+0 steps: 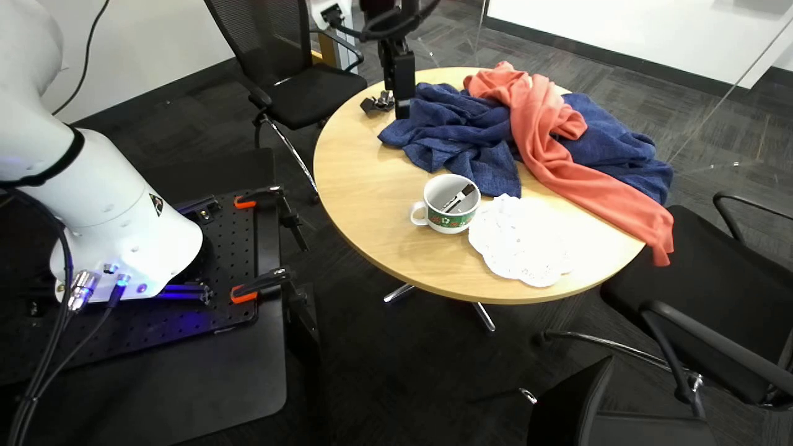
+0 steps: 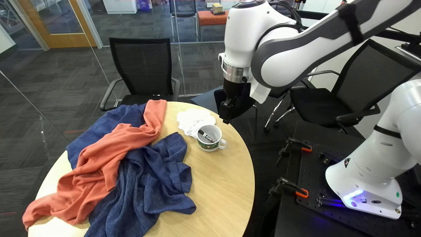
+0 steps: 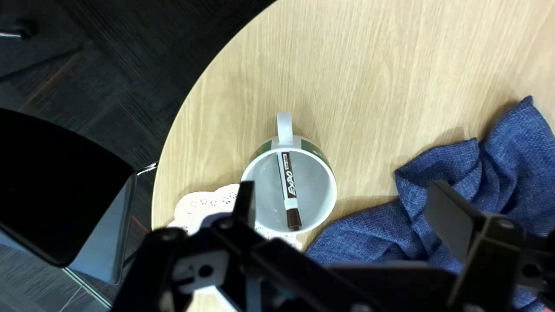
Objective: Remove the black marker from the mug, put the marker back in the mug
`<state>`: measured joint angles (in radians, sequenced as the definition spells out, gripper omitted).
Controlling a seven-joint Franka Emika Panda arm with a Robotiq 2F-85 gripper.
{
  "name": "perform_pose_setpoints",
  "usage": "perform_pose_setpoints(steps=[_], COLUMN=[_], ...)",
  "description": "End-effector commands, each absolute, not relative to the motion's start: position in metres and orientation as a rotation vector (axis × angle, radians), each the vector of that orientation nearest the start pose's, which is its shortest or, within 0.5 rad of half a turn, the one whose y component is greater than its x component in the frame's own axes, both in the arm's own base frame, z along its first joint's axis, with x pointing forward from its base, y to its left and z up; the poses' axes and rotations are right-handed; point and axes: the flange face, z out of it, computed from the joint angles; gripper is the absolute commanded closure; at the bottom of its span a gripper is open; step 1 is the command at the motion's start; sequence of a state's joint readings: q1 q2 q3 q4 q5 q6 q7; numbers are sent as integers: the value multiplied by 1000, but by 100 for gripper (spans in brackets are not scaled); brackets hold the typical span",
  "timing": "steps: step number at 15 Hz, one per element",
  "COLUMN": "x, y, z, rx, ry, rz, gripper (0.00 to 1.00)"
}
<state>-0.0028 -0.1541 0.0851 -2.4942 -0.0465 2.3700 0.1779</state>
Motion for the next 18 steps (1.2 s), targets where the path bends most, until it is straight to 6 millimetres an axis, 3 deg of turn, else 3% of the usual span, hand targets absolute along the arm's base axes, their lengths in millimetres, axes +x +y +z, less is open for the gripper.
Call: perform_pose_setpoints(steps=[1, 4, 5, 7, 12, 18], x=[495, 507, 494, 501, 506, 521], y=[27, 22, 25, 23, 23, 21], z=[318, 299, 305, 294, 291, 257], rx=[-3182, -3176, -3176, -3175, -3171, -3144], ry=[47, 39, 63, 59, 61, 83], rz=[-29, 51, 27, 54, 44, -61], gripper=[0, 0, 0, 0, 0, 0])
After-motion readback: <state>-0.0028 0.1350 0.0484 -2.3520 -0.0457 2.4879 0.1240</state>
